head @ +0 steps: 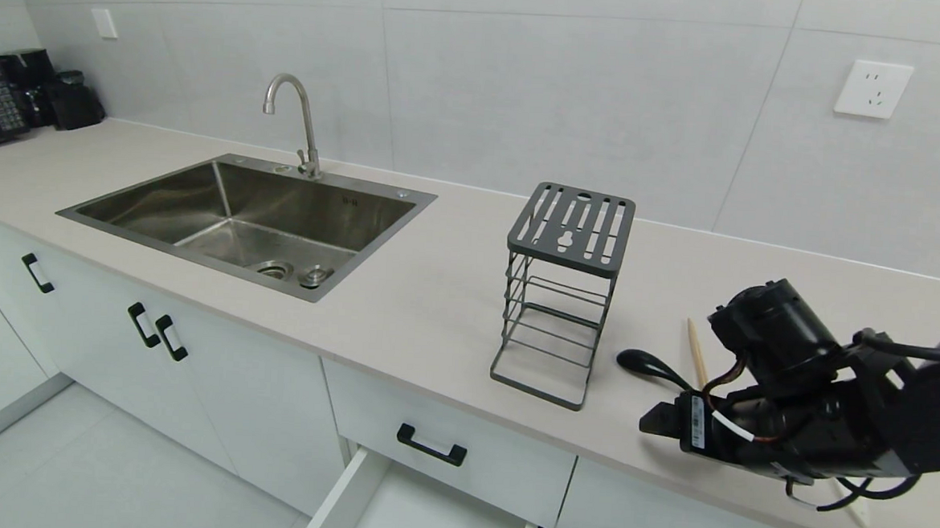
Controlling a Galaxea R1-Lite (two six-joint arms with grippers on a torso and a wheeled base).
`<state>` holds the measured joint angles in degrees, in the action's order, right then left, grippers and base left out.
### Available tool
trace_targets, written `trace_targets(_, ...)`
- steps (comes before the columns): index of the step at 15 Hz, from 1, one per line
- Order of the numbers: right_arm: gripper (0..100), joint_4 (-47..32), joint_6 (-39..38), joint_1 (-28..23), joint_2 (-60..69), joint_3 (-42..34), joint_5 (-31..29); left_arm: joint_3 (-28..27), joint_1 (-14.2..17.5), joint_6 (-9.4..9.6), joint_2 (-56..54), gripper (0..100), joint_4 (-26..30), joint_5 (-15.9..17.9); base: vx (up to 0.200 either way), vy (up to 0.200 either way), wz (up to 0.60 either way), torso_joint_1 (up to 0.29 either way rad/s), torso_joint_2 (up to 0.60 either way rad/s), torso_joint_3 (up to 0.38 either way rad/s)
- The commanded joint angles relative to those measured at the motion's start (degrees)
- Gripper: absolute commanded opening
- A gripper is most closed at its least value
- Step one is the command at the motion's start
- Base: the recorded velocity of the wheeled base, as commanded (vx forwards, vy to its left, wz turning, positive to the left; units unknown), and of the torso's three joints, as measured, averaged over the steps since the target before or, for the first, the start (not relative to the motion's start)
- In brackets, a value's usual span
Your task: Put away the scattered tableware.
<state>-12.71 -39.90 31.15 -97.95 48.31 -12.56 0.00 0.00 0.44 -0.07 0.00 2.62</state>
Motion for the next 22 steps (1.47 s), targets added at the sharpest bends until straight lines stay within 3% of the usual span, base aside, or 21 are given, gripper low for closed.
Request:
trace_targets(1, 100, 2.6, -0.3, -0.3, -3.6, 0.7, -0.8, 0.0, 0.0, 0.0, 0.1, 100, 0.0, 0.0, 0.0, 0.0, 0.0, 0.0, 0.0, 0.0)
trace_targets(12, 100, 2.6, -0.4, -2.1, -5.0, 2.3, -3.9, 0.0, 0.0, 0.0, 0.1, 100, -0.1, 0.0, 0.0, 0.0, 0.0, 0.0, 0.0, 0.0)
trace_targets(13, 0, 2.6, -0.4, -2.2, -5.0, 2.2, -4.1, 0.0, 0.0, 0.0, 0.1, 100, 0.0, 0.0, 0.0, 0.0, 0.0, 0.0, 0.0, 0.0)
trace_targets(22, 0, 2.3, -0.7, -4.3, -2.9, 2.2, -5.4, 0.0, 0.0, 0.0, 0.1, 100, -0.1, 0.0, 0.0, 0.0, 0.0, 0.0, 0.0, 0.0)
